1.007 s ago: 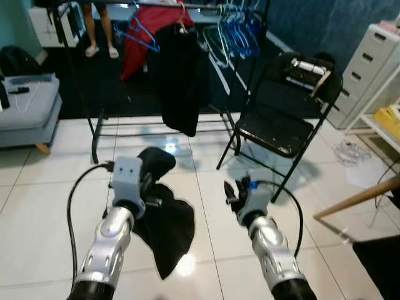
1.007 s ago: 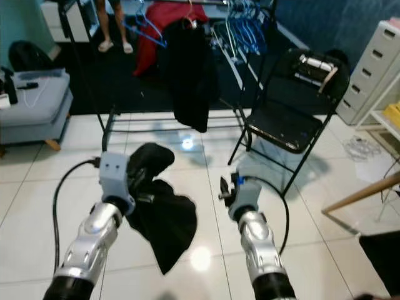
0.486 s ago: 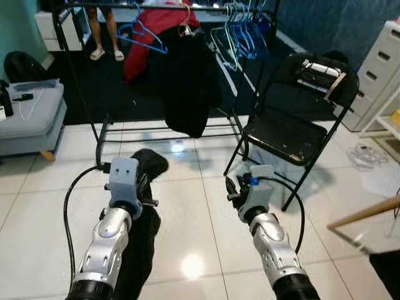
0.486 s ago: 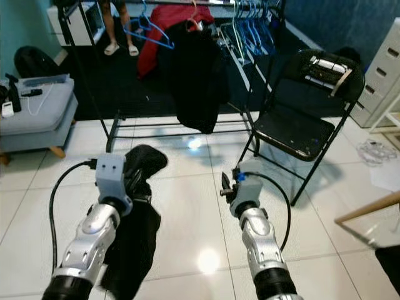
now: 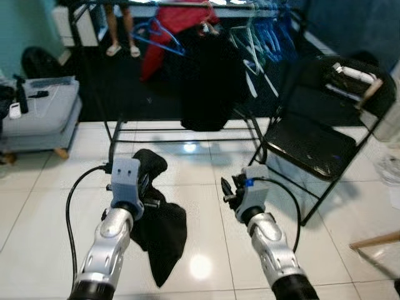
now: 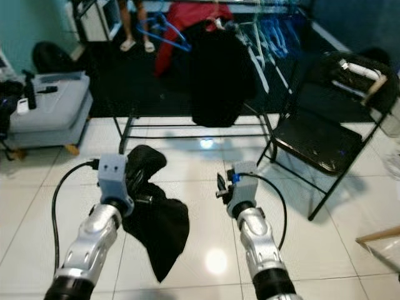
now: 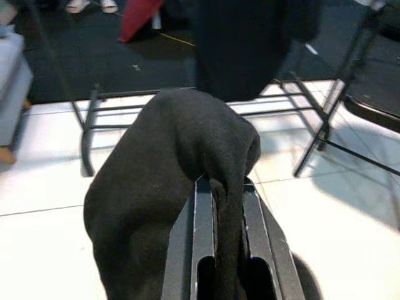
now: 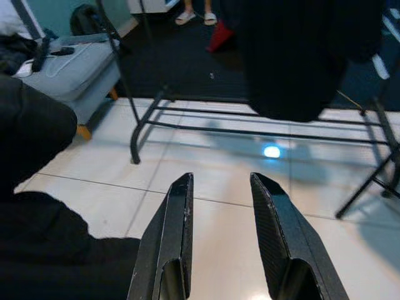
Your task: Hang hanger
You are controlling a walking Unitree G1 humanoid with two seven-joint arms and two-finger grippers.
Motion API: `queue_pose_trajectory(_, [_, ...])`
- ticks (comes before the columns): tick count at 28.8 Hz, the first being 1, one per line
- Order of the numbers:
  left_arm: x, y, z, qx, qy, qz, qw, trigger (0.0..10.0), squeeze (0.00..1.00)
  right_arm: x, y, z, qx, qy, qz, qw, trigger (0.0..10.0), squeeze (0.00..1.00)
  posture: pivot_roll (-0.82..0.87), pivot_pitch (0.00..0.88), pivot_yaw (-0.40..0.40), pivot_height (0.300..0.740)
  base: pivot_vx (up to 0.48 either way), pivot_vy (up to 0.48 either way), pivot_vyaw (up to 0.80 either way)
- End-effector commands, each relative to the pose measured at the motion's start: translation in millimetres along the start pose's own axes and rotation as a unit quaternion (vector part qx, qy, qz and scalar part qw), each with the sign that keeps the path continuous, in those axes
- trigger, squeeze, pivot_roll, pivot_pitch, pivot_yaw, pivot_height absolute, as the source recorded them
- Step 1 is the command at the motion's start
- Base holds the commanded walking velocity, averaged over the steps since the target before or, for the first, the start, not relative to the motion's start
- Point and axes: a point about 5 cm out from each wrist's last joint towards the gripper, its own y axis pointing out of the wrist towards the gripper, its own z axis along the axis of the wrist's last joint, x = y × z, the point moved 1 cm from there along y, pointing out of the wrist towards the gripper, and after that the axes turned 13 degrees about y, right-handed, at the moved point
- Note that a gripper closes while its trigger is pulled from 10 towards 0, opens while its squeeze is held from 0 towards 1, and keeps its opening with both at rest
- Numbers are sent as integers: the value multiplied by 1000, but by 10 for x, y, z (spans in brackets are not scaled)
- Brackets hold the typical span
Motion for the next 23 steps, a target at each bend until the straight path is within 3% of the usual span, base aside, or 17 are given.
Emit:
queue_pose_trajectory(1, [-45, -18, -17, -3, 7, 8, 1000, 10000, 0, -34, -8, -36, -2, 11, 4, 1000, 10000, 0, -20, 112, -58, 740, 352, 0, 0])
queue_pose_trajectory(23, [-40, 21, 2, -2, 3, 12, 1000, 10000, 0, -67, 26, 0, 4, 15, 17, 1000, 10000, 0, -29, 104, -66, 740, 353, 0, 0])
